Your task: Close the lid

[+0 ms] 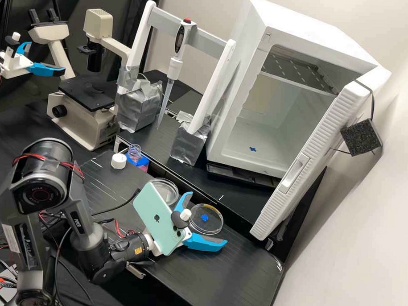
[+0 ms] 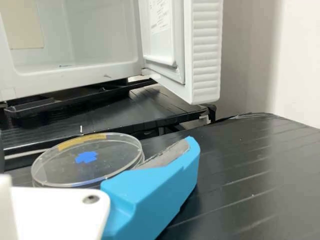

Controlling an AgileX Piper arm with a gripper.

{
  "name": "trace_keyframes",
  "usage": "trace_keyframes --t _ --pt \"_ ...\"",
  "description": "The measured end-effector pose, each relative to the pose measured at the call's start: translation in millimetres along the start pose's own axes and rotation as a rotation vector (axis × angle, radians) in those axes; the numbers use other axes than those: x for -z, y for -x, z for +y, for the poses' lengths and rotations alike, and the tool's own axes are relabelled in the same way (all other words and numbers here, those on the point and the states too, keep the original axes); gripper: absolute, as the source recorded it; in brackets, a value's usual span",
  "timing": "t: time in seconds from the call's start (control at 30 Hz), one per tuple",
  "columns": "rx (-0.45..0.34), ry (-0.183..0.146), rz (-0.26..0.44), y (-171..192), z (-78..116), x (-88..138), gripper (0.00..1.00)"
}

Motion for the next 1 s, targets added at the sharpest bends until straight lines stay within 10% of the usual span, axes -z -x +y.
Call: trace_keyframes --t 1.0 --pt "-0.069 -0.053 -0.051 6.6 13.9 -3.1 1.0"
